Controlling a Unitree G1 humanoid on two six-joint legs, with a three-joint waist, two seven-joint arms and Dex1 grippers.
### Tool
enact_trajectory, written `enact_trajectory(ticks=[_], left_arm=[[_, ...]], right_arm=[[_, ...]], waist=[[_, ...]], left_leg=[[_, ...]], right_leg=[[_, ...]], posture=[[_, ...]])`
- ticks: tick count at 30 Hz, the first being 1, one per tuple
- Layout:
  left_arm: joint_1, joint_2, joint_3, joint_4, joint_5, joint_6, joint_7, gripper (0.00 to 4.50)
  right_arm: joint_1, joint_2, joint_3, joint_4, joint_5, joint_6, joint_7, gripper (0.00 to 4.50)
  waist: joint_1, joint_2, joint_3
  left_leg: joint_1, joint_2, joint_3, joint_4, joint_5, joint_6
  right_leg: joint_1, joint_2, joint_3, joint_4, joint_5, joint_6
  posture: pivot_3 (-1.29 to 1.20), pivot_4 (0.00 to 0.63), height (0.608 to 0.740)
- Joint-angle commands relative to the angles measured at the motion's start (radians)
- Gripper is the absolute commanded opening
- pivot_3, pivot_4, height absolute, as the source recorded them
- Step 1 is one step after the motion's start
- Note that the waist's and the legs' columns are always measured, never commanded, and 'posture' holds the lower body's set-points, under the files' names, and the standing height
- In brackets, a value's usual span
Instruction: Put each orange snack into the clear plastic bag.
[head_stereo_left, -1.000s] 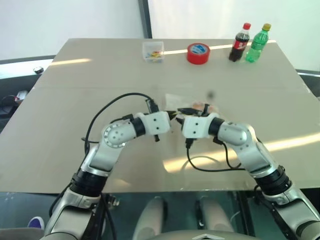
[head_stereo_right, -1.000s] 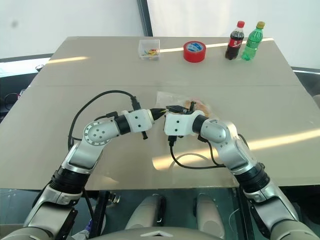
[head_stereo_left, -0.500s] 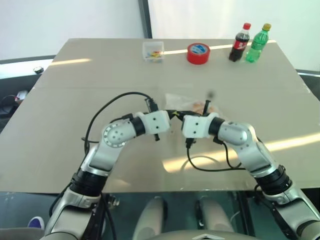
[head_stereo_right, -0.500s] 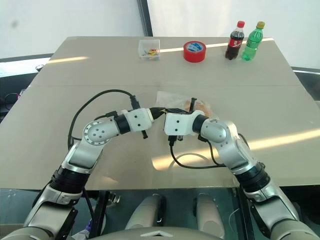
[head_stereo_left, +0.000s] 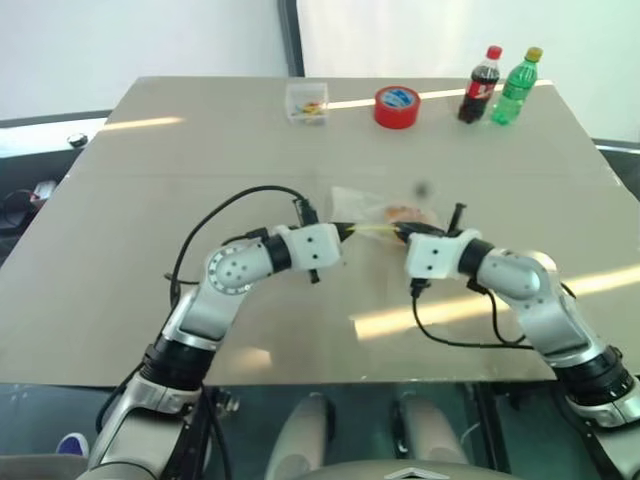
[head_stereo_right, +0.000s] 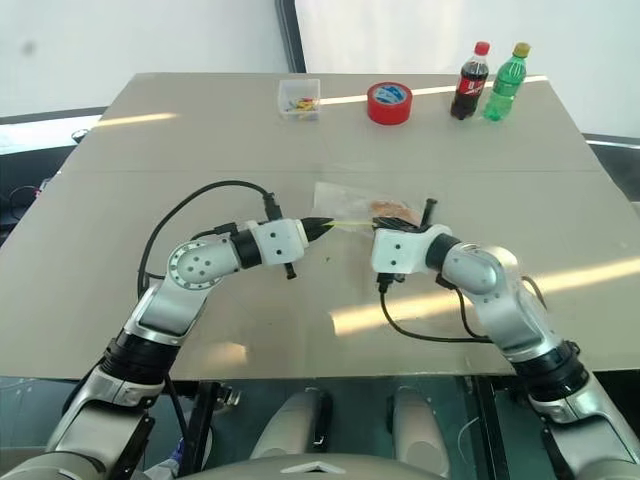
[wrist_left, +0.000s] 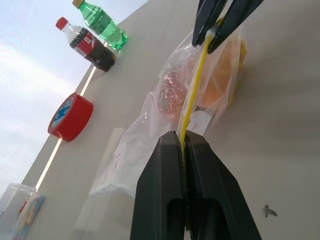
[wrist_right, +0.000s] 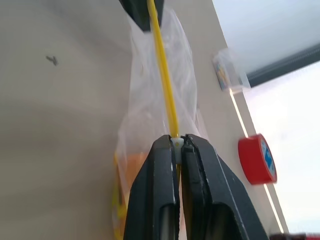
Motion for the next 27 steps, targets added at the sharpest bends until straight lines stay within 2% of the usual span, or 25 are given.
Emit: enact_trajectory(ticks=[1,11,14,18,22,27], left_arm=[[-0.011,0.040,0.073,0.029,-0.001,-0.001,0.032,0.00],[-0.041,0.039,0.082,0.069,-0.019,-0.002,0.044,0.00],[-0.058,0.031,0.092,0.072,-0.041,0.015,0.050,0.00],[-0.143,0.001,0.129,0.100,-0.101,0.081,0.079,0.00],[-0.263,0.004,0.124,0.255,-0.056,0.052,0.140,0.00],[-0.383,0.005,0.105,0.430,-0.009,-0.051,0.199,0.00]], right_arm=[[0.049,-0.076,-0.146,0.033,-0.015,0.037,-0.040,0.07],[0.081,-0.178,-0.244,0.084,0.006,0.015,-0.087,0.07],[0.052,-0.175,-0.256,0.068,0.027,0.027,-0.088,0.07],[-0.058,-0.177,-0.259,0.069,0.042,0.037,-0.088,0.07],[-0.161,-0.197,-0.246,0.168,0.002,-0.008,-0.124,0.07],[-0.217,-0.198,-0.252,0.219,-0.021,-0.043,-0.174,0.07]], waist=[[0.001,0.000,0.000],[0.000,0.000,0.000],[-0.001,0.000,0.000],[0.000,0.000,0.000],[0.001,0.000,0.000],[0.001,0.000,0.000]], left_leg=[[0.000,0.000,0.000,0.000,0.000,0.000],[0.000,0.000,0.000,0.000,0.000,0.000],[0.000,0.000,0.001,0.000,0.000,0.000],[0.000,0.000,0.000,0.000,0.000,0.000],[-0.001,-0.001,0.000,0.000,0.000,0.000],[-0.002,-0.002,0.001,0.000,0.000,0.000]], right_leg=[[0.000,0.000,0.000,0.000,0.000,0.000],[0.000,0.000,0.000,0.000,0.000,0.000],[0.000,0.000,0.001,0.000,0.000,0.000],[0.000,0.000,0.000,0.000,0.000,0.000],[0.000,0.000,-0.001,0.000,0.000,0.000],[0.000,0.000,0.000,-0.001,0.000,0.000]], posture=[[0.00,0.150,0.740],[0.00,0.150,0.740],[0.00,0.150,0.740],[0.00,0.150,0.740],[0.00,0.150,0.740],[0.00,0.150,0.740]])
